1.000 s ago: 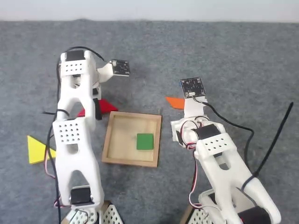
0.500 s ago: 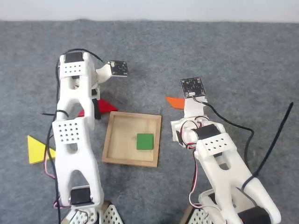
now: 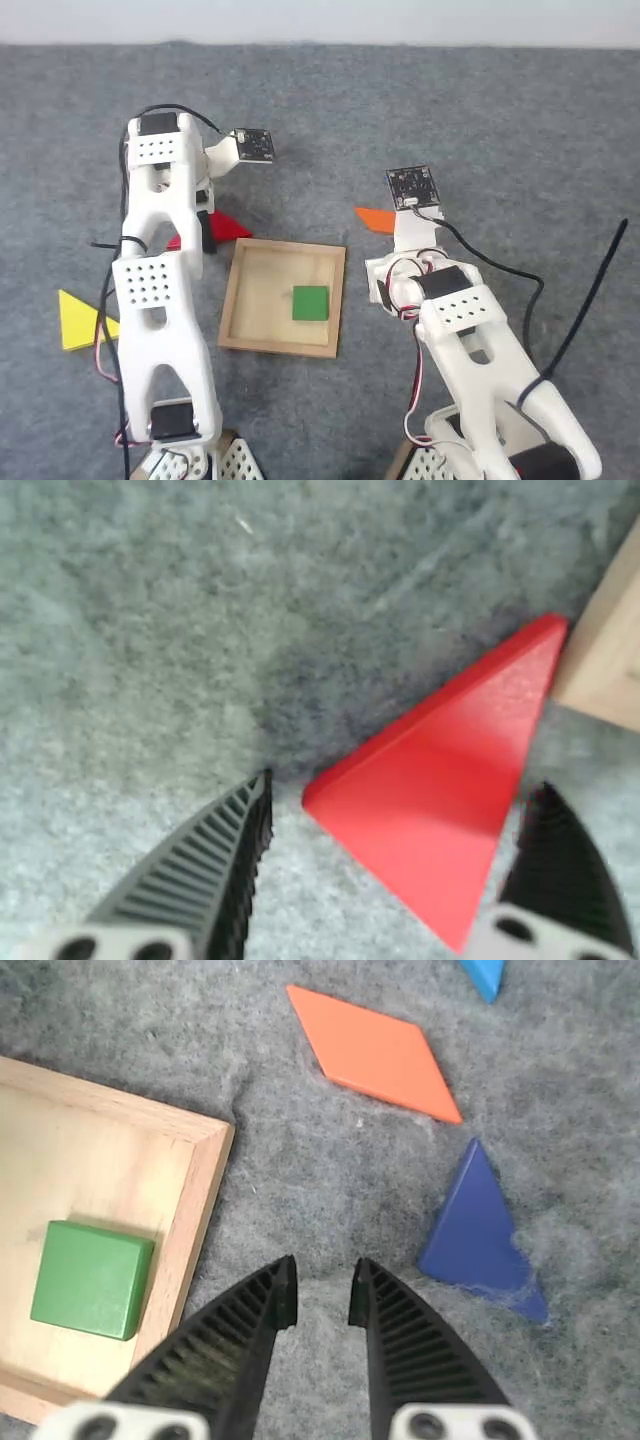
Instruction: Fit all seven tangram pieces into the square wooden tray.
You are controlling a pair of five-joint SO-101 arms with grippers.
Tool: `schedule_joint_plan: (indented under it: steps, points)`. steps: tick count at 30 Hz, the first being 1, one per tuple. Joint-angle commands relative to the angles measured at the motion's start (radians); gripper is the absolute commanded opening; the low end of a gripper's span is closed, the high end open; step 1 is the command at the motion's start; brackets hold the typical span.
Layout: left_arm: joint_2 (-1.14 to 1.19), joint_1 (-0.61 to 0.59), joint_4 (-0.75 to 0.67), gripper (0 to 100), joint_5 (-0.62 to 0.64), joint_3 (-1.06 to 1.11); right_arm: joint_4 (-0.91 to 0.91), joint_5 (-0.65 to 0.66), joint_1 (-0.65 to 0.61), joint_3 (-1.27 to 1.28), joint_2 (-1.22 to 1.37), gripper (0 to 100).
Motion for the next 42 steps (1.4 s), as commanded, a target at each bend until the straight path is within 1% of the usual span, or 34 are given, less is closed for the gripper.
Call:
schedule_joint_plan:
  steps: [1, 5, 12, 15, 18, 23, 29, 32, 36, 40, 42]
  points:
    - [0.009, -0.011, 0.008, 28, 0.003, -0.021, -0.007, 0.023, 0.016, -0.015, -0.053, 10.8]
    - [0.009, -0.011, 0.023, 22, 0.008, -0.021, -0.007, 0.023, 0.016, -0.015, -0.053, 10.8]
    - [0.006, -0.011, 0.031, 22, 0.008, -0.022, -0.008, 0.023, 0.016, -0.015, -0.053, 10.8]
    - [-0.009, -0.011, 0.074, 20, 0.008, -0.042, -0.008, 0.023, 0.016, -0.015, -0.053, 10.8]
    - [-0.041, -0.008, 0.157, 20, 0.011, -0.073, -0.01, 0.023, 0.016, -0.015, -0.053, 10.8]
    - [-0.092, -0.008, 0.152, 20, 0.061, -0.068, -0.008, 0.023, 0.016, -0.015, -0.053, 10.8]
    - [-0.155, -0.008, 0.153, 20, 0.069, -0.061, -0.008, 0.023, 0.016, -0.015, -0.053, 10.8]
    - [-0.229, -0.002, 0.153, 20, 0.092, -0.01, -0.01, 0.023, 0.016, -0.015, -0.053, 10.8]
    - [-0.364, 0.0, 0.153, 20, 0.095, 0.11, -0.01, 0.023, 0.016, -0.015, -0.053, 10.8]
    - [-0.52, 0.017, 0.153, 20, 0.087, 0.265, -0.01, 0.023, 0.016, -0.015, -0.053, 10.8]
    - [-0.603, 0.043, 0.153, 20, 0.051, 0.364, -0.008, 0.023, 0.016, -0.015, -0.053, 10.8]
